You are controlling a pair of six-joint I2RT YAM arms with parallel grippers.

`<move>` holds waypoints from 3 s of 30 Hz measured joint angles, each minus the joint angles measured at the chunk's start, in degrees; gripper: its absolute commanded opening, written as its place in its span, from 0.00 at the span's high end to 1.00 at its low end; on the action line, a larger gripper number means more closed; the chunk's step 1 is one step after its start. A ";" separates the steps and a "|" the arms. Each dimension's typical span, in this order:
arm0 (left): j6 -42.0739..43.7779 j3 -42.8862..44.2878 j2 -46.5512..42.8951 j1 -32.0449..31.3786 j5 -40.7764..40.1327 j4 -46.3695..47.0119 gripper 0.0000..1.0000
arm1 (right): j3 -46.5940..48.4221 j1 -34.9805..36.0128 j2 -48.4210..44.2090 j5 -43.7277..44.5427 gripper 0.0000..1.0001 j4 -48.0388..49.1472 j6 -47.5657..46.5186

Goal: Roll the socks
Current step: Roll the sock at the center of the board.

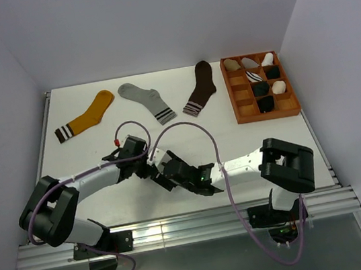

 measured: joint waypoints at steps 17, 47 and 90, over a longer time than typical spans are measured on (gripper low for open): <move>1.44 2.03 2.03 0.00 1.46 -0.85 0.88 | 2.54 3.19 9.57 5.75 0.56 1.33 -5.51; -0.28 -0.79 -1.18 0.11 1.07 0.76 0.44 | 6.78 -18.25 6.10 -41.46 1.00 -11.74 8.81; -2.03 -2.43 0.26 -0.17 -0.13 7.26 1.00 | 10.34 -31.82 16.41 -68.41 0.48 -9.20 29.35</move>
